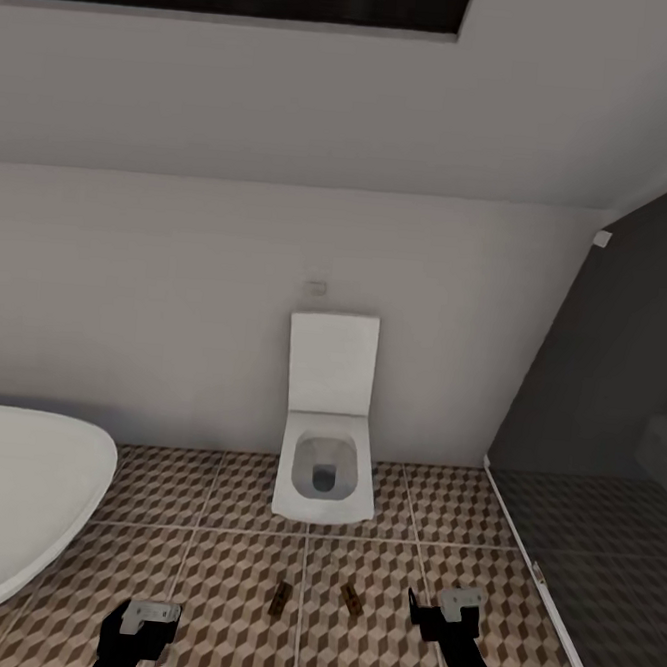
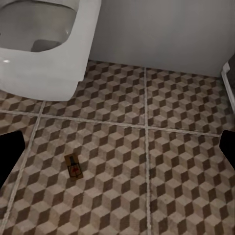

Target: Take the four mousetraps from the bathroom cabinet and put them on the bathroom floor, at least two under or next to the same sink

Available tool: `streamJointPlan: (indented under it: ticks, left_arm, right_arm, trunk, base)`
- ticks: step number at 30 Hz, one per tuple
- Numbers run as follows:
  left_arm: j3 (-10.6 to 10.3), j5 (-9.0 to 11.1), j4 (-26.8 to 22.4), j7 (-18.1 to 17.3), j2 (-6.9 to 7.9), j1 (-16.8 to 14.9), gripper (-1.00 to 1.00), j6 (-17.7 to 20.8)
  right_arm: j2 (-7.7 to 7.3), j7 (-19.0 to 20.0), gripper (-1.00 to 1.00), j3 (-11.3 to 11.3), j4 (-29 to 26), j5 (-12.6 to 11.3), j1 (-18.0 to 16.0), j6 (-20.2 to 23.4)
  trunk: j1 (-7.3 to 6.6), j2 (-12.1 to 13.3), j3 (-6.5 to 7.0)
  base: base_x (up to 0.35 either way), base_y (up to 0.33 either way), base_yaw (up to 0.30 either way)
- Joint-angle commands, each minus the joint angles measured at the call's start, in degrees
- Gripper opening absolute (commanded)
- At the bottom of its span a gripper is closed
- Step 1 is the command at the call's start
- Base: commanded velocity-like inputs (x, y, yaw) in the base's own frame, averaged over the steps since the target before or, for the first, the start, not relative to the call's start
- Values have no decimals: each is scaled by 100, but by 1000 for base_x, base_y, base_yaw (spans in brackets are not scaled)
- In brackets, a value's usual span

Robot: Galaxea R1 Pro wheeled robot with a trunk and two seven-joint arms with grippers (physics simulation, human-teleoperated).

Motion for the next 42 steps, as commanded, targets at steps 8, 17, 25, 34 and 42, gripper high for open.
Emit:
streamJointPlan:
  ticks: [8, 17, 25, 34, 42]
  left_arm:
    - [-43, 25, 14, -1, -3, -5, 100, -22]
    - [-43, 25, 14, -1, -3, -5, 100, -21]
    - [-43, 25, 14, -1, -4, -5, 100, -21]
    - [-43, 28, 14, -1, -4, -5, 100, -21]
    - [-40, 29, 17, -1, 5, -5, 100, -29]
  right_arm:
    - [0, -11, 100, 52, 2, -51, -3, -21]
    - [0, -11, 100, 52, 2, -51, -3, -15]
    - [0, -11, 100, 52, 2, -53, -3, -14]
    - [0, -11, 100, 52, 2, -53, -3, -14]
    - [-38, -11, 100, 49, 8, -51, 12, -25]
  trunk:
    - [-176, 318, 193]
    - [-373, 679, 402]
    - [-549, 1000, 620]
    - [-747, 1360, 867]
    - [-922, 1681, 1086]
  base:
    - [0, 0, 0]
    - [0, 0, 0]
    - [0, 0, 0]
    - [0, 0, 0]
    - [0, 0, 0]
